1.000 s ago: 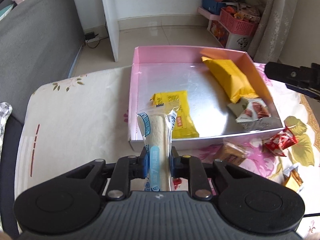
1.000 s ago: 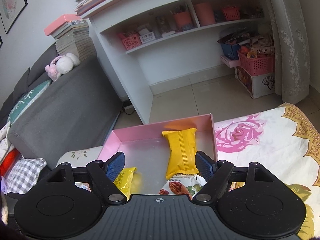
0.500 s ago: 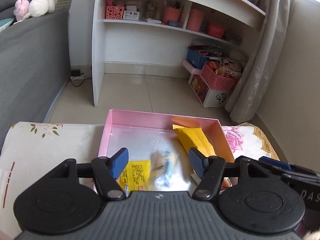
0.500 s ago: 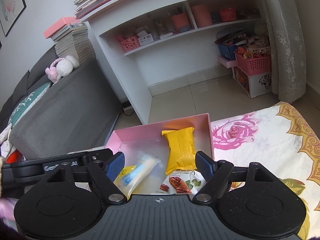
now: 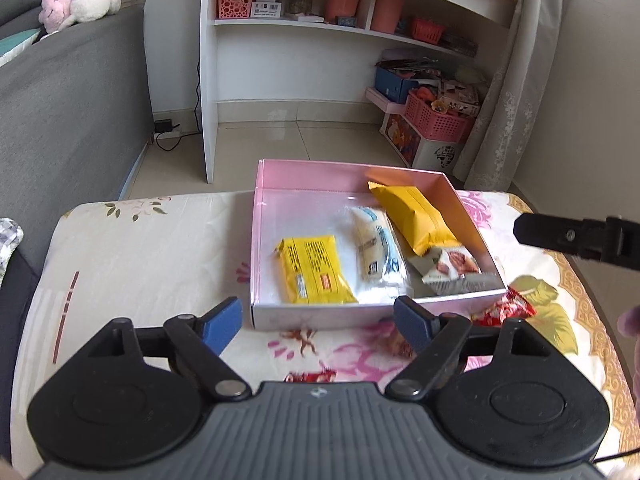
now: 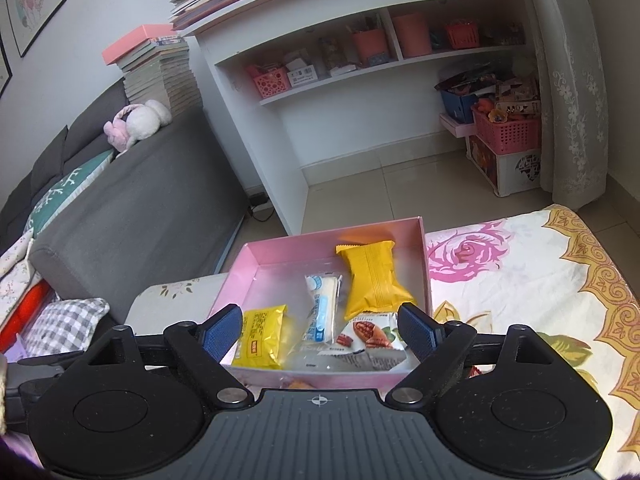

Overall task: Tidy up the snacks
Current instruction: 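Withdraw both tools from the box toward the remaining snacks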

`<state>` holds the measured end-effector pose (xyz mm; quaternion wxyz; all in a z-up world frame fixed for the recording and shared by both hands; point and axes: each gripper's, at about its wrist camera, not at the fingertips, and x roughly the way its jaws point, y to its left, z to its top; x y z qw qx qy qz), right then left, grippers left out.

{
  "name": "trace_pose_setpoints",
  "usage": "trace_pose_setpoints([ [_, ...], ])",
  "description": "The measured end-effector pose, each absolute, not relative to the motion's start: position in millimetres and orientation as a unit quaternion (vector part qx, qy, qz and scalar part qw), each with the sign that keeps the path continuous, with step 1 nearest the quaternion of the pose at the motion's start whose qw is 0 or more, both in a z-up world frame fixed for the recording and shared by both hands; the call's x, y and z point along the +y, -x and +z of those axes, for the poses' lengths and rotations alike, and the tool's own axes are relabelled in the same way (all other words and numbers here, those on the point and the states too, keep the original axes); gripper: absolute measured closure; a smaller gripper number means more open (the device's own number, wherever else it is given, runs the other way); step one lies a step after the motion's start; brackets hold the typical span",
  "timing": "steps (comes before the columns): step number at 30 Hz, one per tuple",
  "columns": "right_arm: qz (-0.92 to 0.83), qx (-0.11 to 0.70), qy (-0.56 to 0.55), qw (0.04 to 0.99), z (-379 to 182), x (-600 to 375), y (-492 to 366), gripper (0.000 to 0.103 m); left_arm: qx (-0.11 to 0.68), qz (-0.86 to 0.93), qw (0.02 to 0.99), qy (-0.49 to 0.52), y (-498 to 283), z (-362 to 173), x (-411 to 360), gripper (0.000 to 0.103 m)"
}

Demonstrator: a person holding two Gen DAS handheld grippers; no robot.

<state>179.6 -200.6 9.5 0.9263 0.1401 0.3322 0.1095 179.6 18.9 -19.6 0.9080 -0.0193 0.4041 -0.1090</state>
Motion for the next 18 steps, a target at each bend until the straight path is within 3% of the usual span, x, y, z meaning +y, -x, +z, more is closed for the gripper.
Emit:
trace_pose_setpoints([
  [18,0.16,0.341,-0.146,0.915,25.5,-183.3,-110.4,0.01,0.41,-0.153,0.899,-0.006,-93.9,-19.9,39.3,0.005],
])
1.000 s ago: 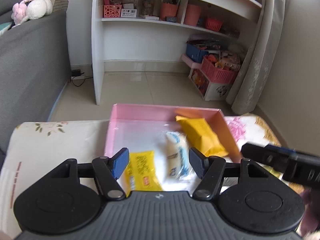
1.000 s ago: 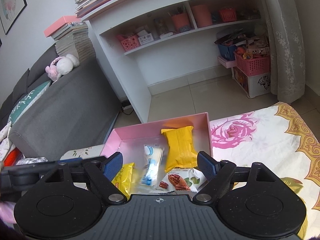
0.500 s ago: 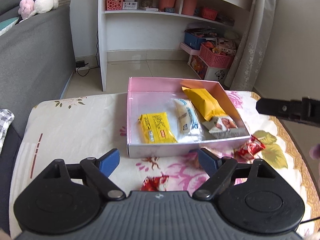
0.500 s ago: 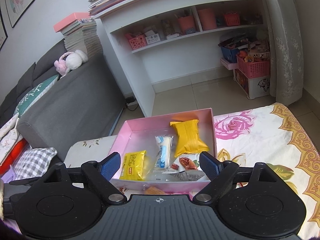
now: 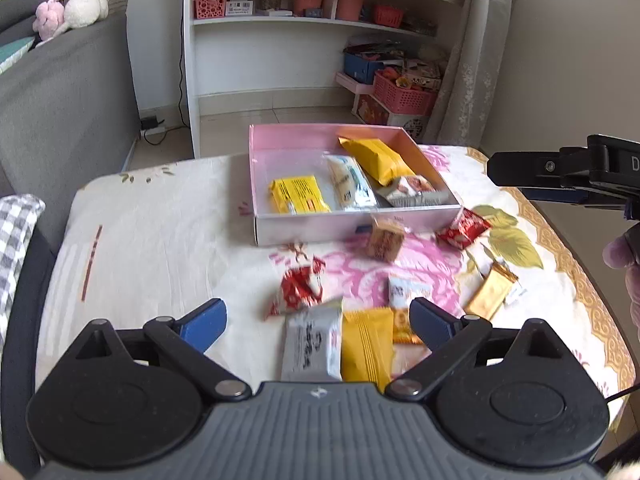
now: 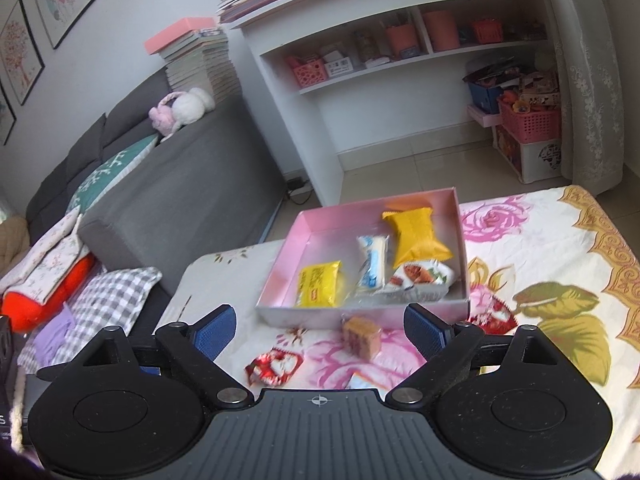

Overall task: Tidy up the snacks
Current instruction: 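Withdraw both tools from the box toward the remaining snacks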

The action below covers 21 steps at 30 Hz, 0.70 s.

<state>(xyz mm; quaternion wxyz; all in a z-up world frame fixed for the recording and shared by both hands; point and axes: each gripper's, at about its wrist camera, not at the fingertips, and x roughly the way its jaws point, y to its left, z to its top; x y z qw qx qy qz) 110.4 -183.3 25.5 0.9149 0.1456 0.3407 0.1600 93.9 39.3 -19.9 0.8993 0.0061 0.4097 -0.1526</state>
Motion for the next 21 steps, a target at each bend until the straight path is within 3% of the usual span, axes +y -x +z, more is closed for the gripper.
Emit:
trace_pose_setpoints([
  [21,0.217,0.395,-0.046,0.891,-51.3,-158.3,-35.7,0.008,0.43,-0.27,0.858,-0.07,-18.4,-68.8,53.6,0.005],
])
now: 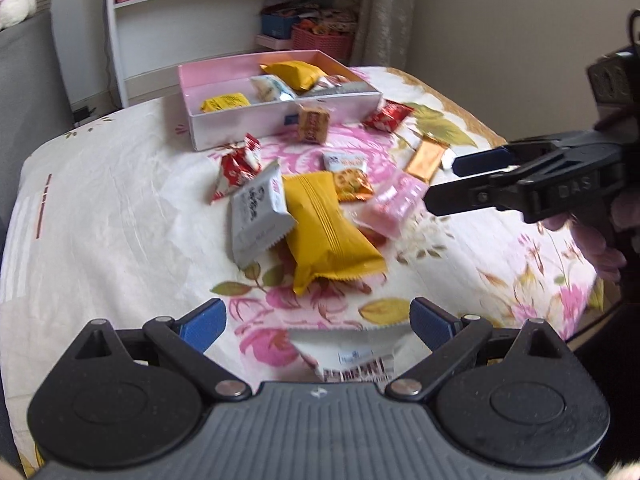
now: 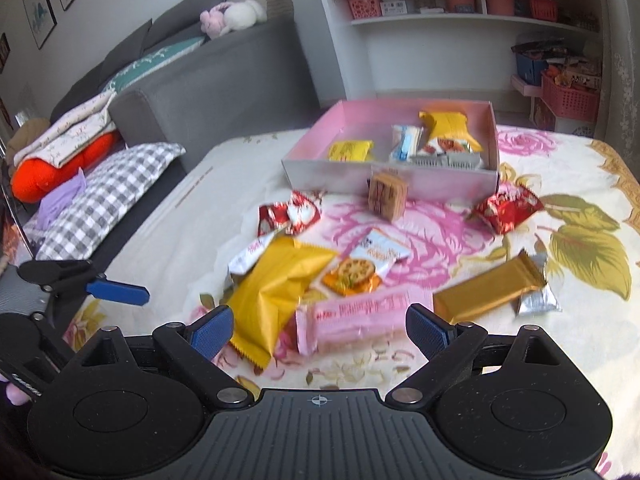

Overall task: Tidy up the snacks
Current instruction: 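Withdraw both tools from the box toward the remaining snacks, then grasp a second white pecan-kernel packet with the left tool while the right grasps the pink wafer packet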

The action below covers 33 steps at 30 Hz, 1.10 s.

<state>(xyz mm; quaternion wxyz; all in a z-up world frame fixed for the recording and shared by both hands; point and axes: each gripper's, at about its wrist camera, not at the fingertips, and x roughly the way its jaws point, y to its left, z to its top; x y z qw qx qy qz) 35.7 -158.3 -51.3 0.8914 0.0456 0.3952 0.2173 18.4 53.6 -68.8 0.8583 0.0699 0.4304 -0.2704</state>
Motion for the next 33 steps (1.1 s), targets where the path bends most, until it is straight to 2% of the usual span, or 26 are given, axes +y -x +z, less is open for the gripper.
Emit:
trace_pose_setpoints([
  [6,0.216,0.408,-0.017,0.887,-61.8,-149.5,-29.7,0.008,0.461,-0.303,0.83,-0.086,-8.4,-78.6,49.9,0.006],
  [9,0.218,0.415,-0.013,0.883,-66.4,-142.9,-30.1,0.008,0.479,-0.304,0.818,-0.091,-7.3,-83.1,46.9,0.014],
  [17,0.228,0.433,0.004,0.872,-73.5,-121.0,-36.2,0.008,0.512,-0.298,0.799,-0.102,-9.9,-94.6,40.2,0.049],
  [21,0.211,0.451,0.004,0.867,-82.2,-119.4,-43.2,0.008,0.522,-0.288,0.796,-0.107,-11.3,-99.9,38.0,0.055],
  [24,0.196,0.461,-0.015,0.866,-86.6,-123.5,-49.3,0.008,0.519,-0.289,0.797,-0.107,-11.5,-97.9,37.7,0.068],
  [33,0.105,0.483,-0.129,0.86,-96.1,-151.0,-73.6,0.009,0.51,-0.26,0.812,-0.116,-15.7,-92.7,33.5,0.073],
])
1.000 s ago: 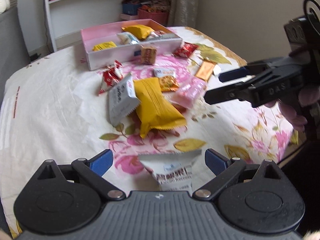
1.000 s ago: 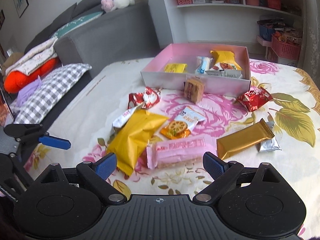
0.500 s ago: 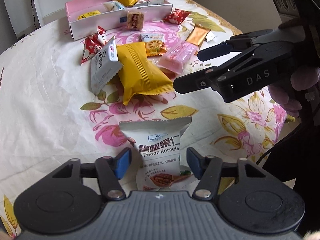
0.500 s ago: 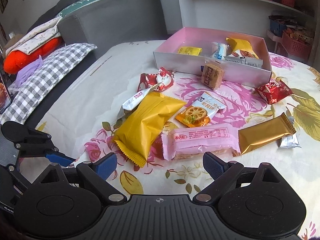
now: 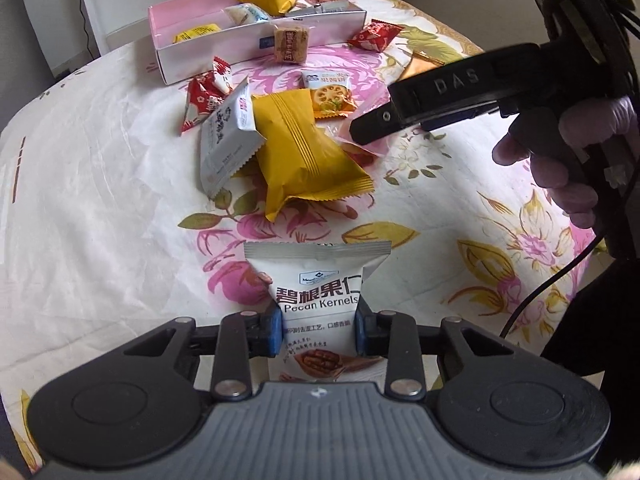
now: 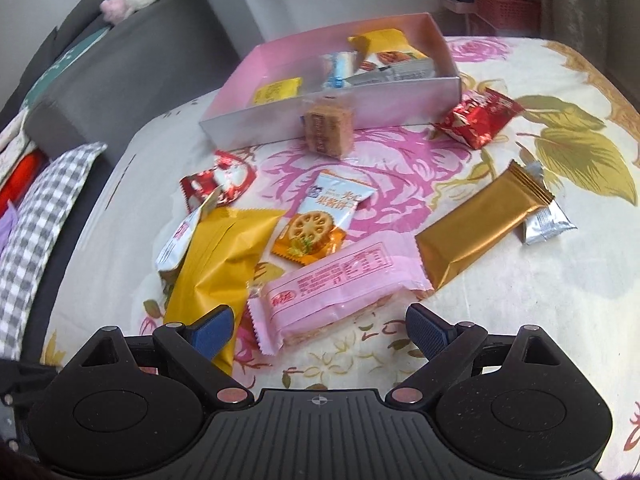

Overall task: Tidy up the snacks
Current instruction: 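Grasp a second white pecan-kernel packet with the left tool while the right grasps the pink wafer packet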

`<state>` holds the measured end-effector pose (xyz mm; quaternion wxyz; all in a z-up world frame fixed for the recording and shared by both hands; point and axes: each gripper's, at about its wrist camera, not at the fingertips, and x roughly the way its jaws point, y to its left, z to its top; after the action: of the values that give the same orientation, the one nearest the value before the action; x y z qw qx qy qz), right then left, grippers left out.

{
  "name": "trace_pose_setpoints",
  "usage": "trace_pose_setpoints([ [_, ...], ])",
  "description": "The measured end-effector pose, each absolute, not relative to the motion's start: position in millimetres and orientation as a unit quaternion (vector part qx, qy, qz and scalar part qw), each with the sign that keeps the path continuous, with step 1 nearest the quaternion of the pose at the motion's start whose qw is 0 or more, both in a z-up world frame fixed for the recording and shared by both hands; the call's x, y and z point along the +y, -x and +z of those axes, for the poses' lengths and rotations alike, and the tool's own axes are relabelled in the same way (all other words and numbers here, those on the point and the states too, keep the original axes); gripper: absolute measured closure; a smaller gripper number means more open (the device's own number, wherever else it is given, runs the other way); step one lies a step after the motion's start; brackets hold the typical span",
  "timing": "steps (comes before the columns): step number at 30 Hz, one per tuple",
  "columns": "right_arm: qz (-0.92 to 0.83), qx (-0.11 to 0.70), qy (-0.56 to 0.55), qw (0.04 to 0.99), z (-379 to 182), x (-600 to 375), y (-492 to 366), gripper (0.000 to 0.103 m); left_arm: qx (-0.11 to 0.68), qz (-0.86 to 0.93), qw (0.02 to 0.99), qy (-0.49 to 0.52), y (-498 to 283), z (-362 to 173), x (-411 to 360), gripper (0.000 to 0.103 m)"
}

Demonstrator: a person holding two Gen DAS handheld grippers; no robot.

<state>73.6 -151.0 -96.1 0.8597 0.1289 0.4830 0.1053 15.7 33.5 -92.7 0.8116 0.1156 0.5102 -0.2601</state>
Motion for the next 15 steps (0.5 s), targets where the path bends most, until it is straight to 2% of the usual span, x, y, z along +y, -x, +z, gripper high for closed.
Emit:
trace_pose_setpoints([
  [5,0.065,0.485,-0.158,0.857,-98.5,-154.1,-85.8,0.009,0.505,-0.246,0.817,-0.128,-19.5,-92.6,30.9,0.073],
  [9,0.035,0.484,-0.132,0.864,-98.2,-145.7,-93.2,0.009,0.504,-0.237,0.821,-0.127,-22.7,-91.9,32.4,0.073],
  [12,0.023,0.482,-0.088,0.871,-97.6,-138.2,-91.8,0.019,0.503,-0.227,0.824,-0.125,-24.7,-91.5,35.8,0.073],
  [15,0.021,0.479,-0.051,0.876,-97.4,-136.8,-87.4,0.035,0.505,-0.216,0.827,-0.122,-27.4,-91.6,39.8,0.073],
])
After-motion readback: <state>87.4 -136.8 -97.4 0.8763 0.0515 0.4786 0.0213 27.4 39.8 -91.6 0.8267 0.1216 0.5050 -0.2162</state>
